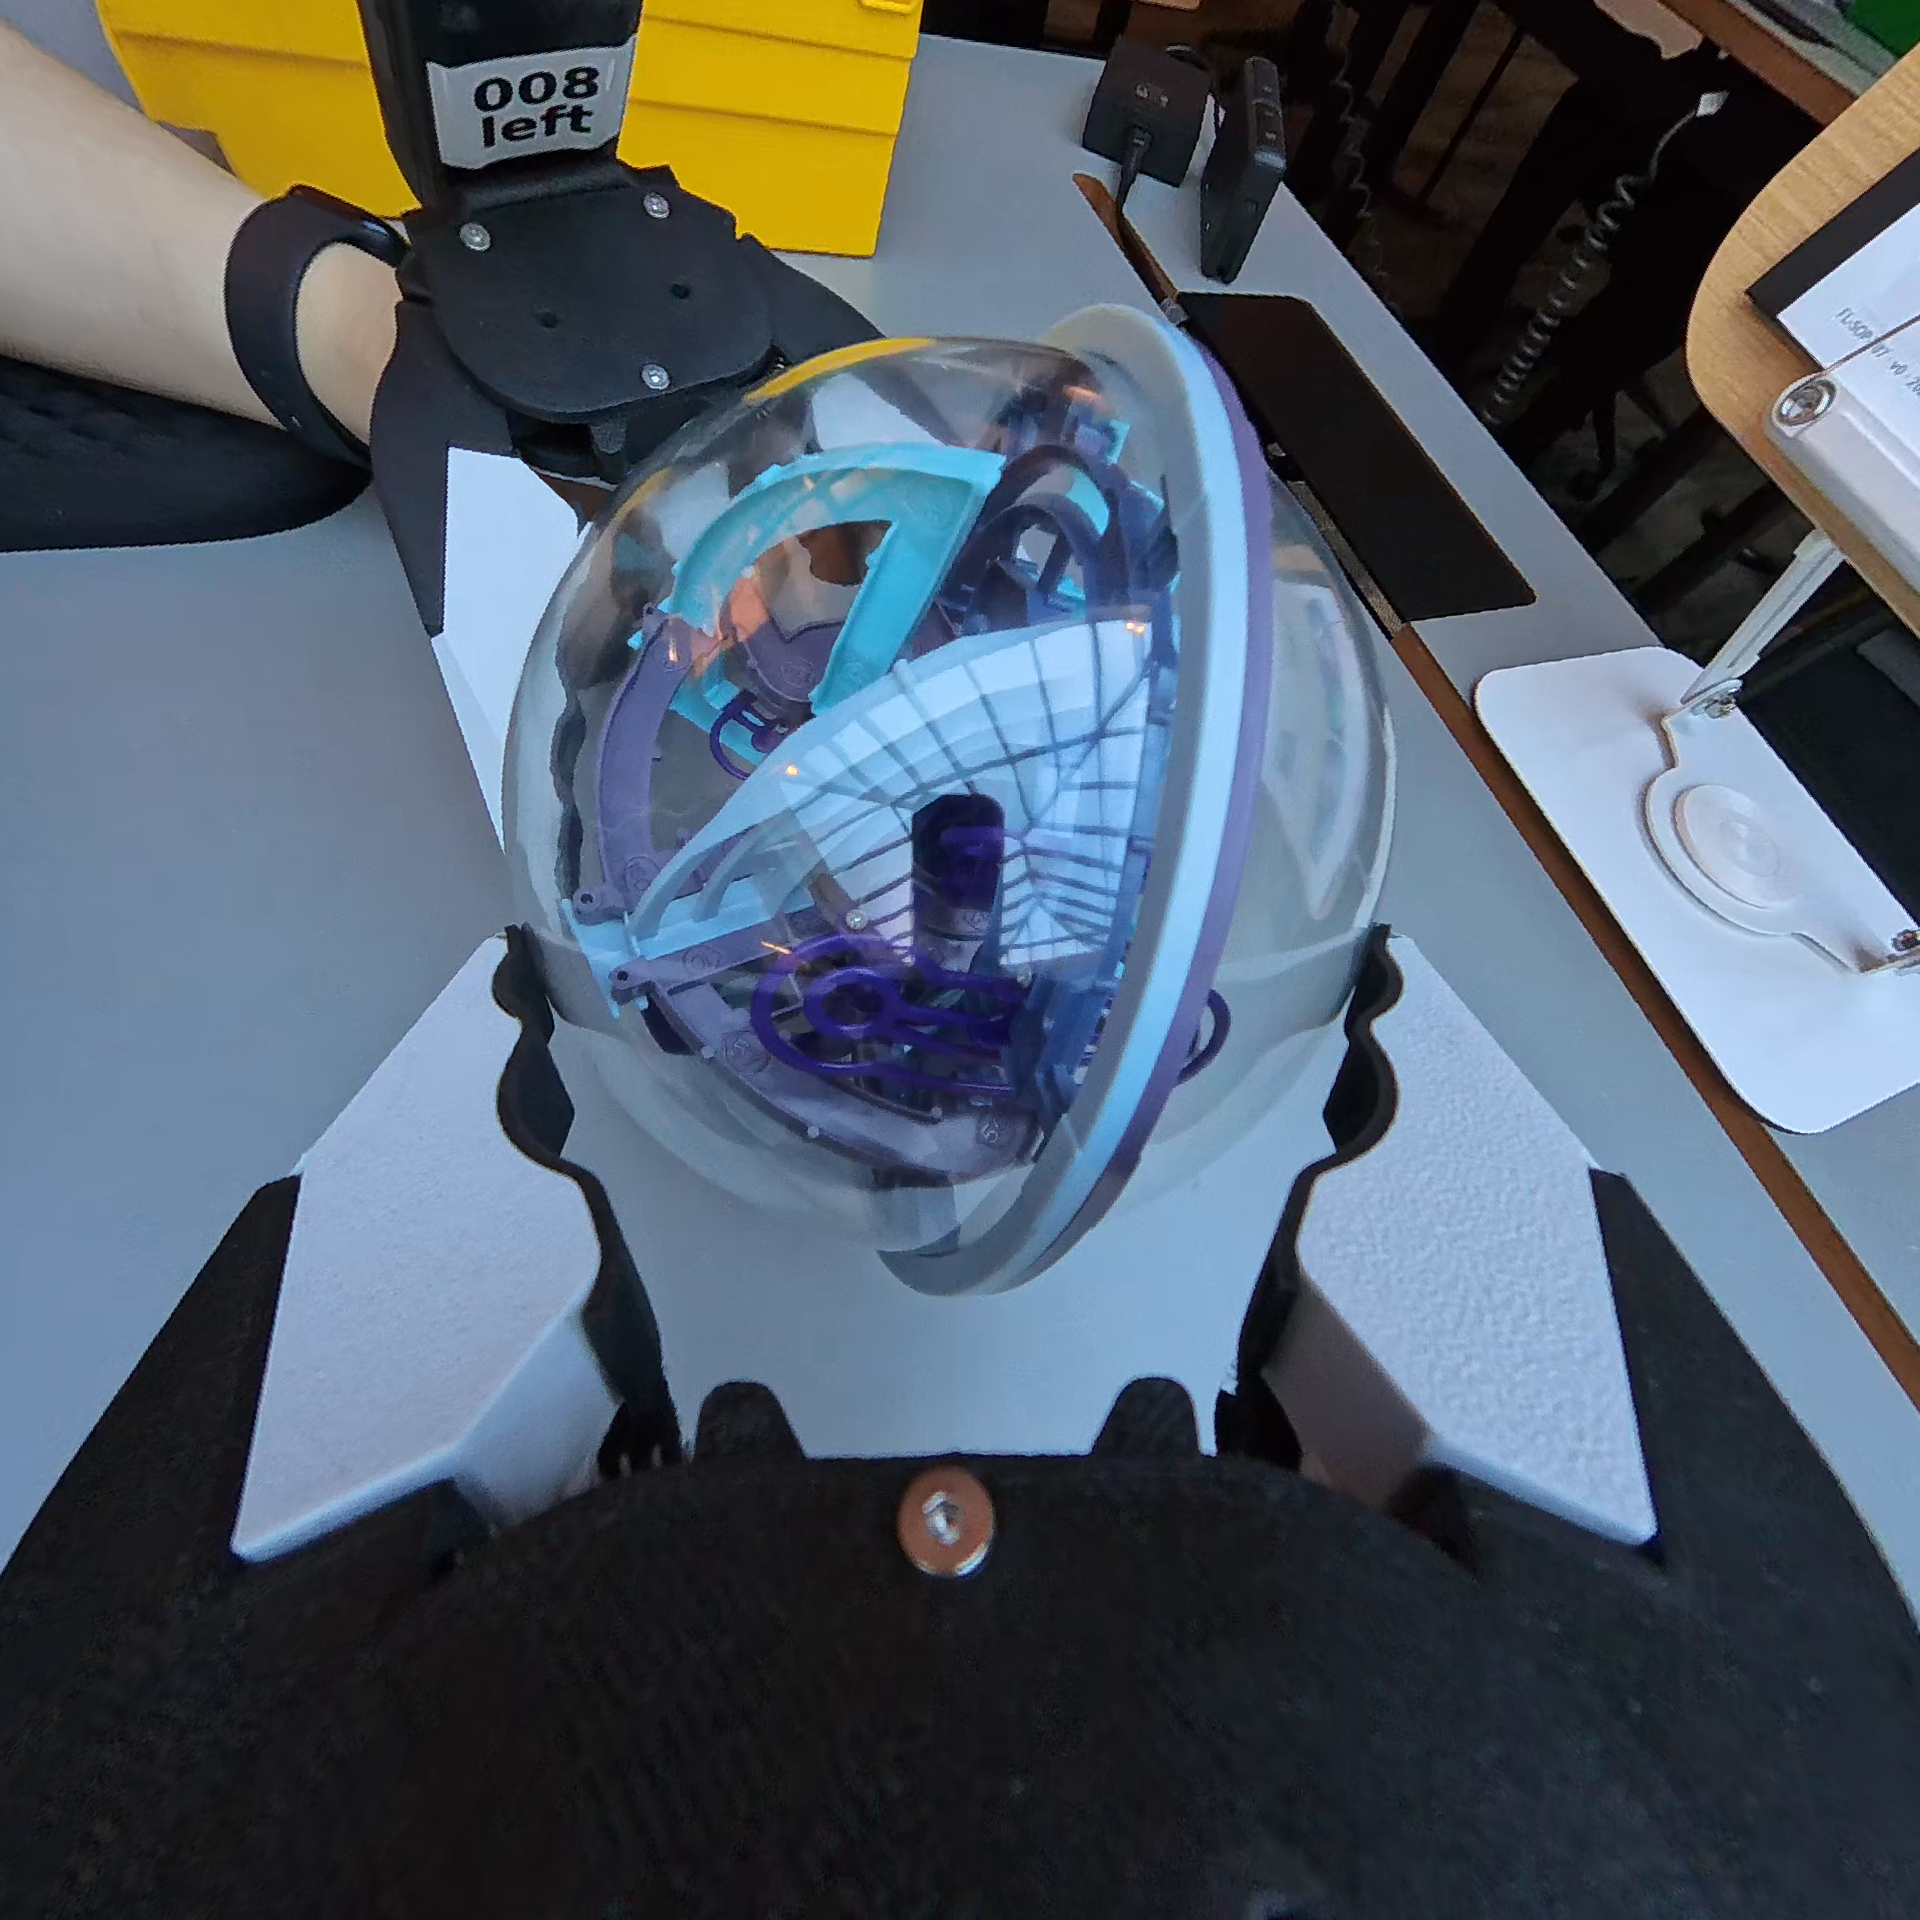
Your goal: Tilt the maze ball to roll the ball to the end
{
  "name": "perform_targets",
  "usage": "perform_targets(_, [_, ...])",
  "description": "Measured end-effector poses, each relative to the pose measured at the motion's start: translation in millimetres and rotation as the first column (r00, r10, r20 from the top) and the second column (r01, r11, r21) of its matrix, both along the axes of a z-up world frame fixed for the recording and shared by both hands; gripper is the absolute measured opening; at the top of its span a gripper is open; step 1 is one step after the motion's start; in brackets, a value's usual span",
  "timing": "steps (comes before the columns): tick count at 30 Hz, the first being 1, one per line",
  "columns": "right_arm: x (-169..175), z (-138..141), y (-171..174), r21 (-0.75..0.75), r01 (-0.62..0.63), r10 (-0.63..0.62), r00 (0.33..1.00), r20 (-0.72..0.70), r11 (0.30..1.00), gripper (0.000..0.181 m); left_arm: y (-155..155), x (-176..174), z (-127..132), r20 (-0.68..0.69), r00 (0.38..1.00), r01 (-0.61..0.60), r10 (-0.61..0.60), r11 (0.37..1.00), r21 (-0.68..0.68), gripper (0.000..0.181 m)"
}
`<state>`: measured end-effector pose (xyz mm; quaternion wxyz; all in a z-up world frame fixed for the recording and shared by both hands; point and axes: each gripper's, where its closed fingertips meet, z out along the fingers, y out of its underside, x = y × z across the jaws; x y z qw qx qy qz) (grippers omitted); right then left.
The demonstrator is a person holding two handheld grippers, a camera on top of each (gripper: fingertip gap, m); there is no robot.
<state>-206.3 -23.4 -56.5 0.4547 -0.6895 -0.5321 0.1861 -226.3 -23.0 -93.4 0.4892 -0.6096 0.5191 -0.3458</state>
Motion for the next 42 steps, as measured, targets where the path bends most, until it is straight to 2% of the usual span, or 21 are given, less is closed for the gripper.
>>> perform_targets(19, [-20, 2, -3, -0.034, -0.002, -0.002, 0.994, -0.11, 0.999, 0.15, -4, -24, 16, 0.007, 1.0, 0.0, 0.0, 1.0, 0.009, 0.146])
perform_targets(29, [-16, -6, -5, -0.085, 0.0, -0.015, 0.984, -0.178, 0.996, 0.149, -7, -20, 25, 0.058, 0.998, 0.002, -0.001, 1.0, -0.006, 0.146])
perform_targets(42, [-11, -8, -6, -0.05, -0.002, -0.007, 0.982, -0.187, 0.999, 0.149, -8, -15, 22, 0.057, 0.998, -0.003, 0.003, 1.0, 0.005, 0.147])
